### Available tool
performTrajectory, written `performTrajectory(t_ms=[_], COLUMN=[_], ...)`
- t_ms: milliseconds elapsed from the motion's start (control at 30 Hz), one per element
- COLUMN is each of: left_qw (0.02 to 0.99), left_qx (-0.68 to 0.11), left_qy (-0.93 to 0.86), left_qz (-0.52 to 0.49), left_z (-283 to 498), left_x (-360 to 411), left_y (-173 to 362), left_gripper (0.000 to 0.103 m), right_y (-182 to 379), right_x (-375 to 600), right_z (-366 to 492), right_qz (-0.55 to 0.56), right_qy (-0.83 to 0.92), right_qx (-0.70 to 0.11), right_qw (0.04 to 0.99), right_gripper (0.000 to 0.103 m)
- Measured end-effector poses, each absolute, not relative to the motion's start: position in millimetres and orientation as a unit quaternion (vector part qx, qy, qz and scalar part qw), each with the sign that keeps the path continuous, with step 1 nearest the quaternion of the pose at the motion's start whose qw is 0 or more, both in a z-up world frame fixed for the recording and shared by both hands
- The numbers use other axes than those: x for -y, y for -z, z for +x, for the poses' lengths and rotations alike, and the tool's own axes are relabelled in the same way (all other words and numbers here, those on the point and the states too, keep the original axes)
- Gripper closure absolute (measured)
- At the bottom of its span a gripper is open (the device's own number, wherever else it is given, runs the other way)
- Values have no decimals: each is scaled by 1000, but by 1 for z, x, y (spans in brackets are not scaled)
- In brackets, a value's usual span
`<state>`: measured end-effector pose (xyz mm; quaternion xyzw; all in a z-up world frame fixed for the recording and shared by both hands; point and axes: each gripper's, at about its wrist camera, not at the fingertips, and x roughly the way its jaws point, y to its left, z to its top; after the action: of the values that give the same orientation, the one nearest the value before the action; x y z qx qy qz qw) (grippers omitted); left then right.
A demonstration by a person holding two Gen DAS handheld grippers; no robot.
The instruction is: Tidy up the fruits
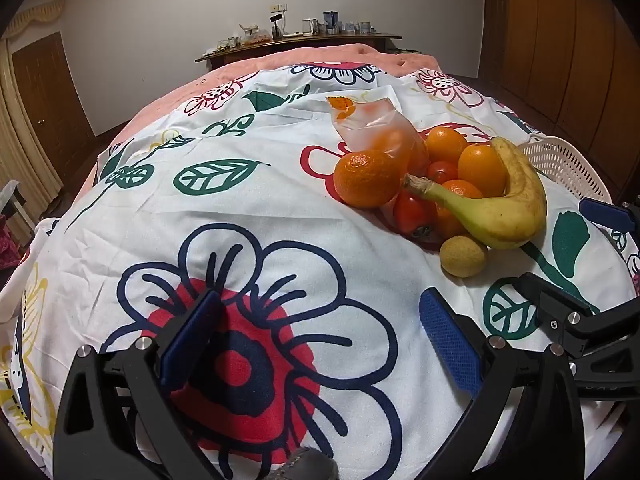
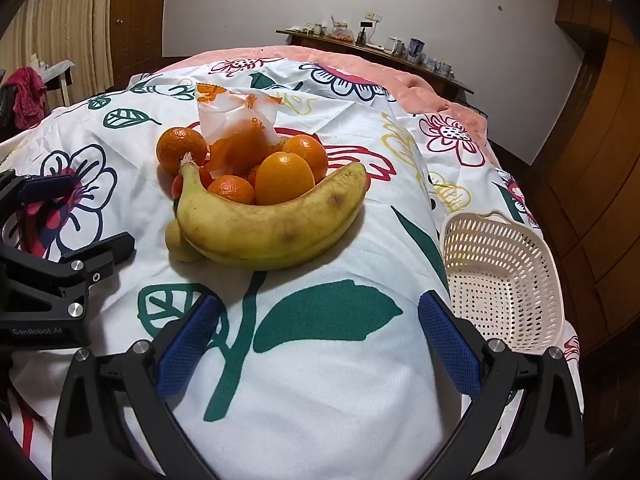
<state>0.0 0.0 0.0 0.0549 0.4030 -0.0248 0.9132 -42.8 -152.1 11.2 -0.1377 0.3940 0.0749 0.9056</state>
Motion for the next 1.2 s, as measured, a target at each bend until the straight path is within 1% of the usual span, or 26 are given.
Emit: performTrajectory(t_ms=[1200], left_qw=[919], left_qx=[-388], left_qy=[20], left_qz=[62], left_z=[-9], left_x=[0], left_y=[-1], left_gripper=[2], right_y=[-11], right_x=[158], right_z=[-39], right_qz=[-133], right_qy=[-103], right_qx=[-404], right_qw=[899], right_gripper=[5])
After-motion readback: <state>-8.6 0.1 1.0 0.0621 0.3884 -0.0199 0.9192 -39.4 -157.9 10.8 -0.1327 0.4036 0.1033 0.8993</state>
